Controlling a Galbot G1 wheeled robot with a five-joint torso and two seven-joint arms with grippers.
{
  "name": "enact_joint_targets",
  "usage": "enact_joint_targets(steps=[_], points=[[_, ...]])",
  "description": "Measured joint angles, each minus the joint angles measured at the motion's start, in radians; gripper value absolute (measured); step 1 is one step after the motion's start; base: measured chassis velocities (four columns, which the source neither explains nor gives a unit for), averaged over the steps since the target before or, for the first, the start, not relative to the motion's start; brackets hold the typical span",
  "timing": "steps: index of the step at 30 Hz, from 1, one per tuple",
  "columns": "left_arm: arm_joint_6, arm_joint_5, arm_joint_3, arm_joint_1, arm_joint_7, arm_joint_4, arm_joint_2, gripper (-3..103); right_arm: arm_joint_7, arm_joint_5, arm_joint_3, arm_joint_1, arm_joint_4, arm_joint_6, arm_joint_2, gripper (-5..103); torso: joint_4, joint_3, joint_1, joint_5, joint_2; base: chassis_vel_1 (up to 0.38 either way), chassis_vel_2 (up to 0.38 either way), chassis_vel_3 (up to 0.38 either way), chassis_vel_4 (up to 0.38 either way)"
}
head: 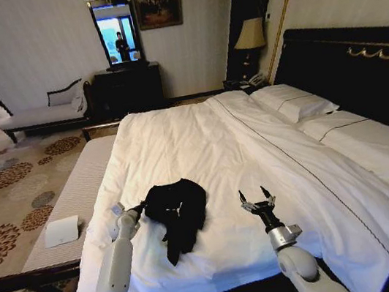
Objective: Fold the clothes on the bed.
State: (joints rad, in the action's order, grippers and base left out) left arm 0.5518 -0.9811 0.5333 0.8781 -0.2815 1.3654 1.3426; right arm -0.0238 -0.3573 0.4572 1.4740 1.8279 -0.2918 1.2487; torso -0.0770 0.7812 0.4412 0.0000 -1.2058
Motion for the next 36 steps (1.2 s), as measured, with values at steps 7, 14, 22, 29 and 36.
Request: enact_joint_targets(steps=[7, 14, 22, 29, 36], points=[[-0.004, 0.006, 0.001, -0.004, -0.001, -0.009, 0.011, 19, 0.001, 0.003, 0.001, 0.007, 0.0, -0.003, 0.0, 100, 0.0, 0.0, 0.0, 0.0, 0.0, 0.0, 0.0, 0.0, 0.0], [-0.004, 0.01, 0.0, -0.004, 0.0, -0.011, 0.021, 14, 0.003, 0.007, 0.002, 0.009, -0.004, -0.007, 0.003, 100, -0.0001, 0.0, 0.0, 0.0, 0.0, 0.0, 0.0, 0.0, 0.0], [-0.001, 0.004, 0.006, 0.0, 0.0, -0.01, 0.02, 11, 0.004, 0.015, 0.0, 0.01, -0.01, -0.011, 0.008, 100, 0.0, 0.0, 0.0, 0.0, 0.0, 0.0, 0.0, 0.0, 0.0], [-0.001, 0.001, 0.017, 0.013, 0.002, 0.0, 0.021, 32, 0.004, 0.02, -0.001, 0.01, -0.013, -0.012, 0.01, 100, 0.0, 0.0, 0.0, 0.0, 0.0, 0.0, 0.0, 0.0, 0.0], [-0.002, 0.001, 0.022, 0.017, 0.004, 0.0, 0.022, 59, 0.004, 0.026, -0.004, 0.011, -0.015, -0.013, 0.015, 100, -0.0001, 0.0, 0.0, 0.0, 0.0, 0.0, 0.0, 0.0, 0.0]])
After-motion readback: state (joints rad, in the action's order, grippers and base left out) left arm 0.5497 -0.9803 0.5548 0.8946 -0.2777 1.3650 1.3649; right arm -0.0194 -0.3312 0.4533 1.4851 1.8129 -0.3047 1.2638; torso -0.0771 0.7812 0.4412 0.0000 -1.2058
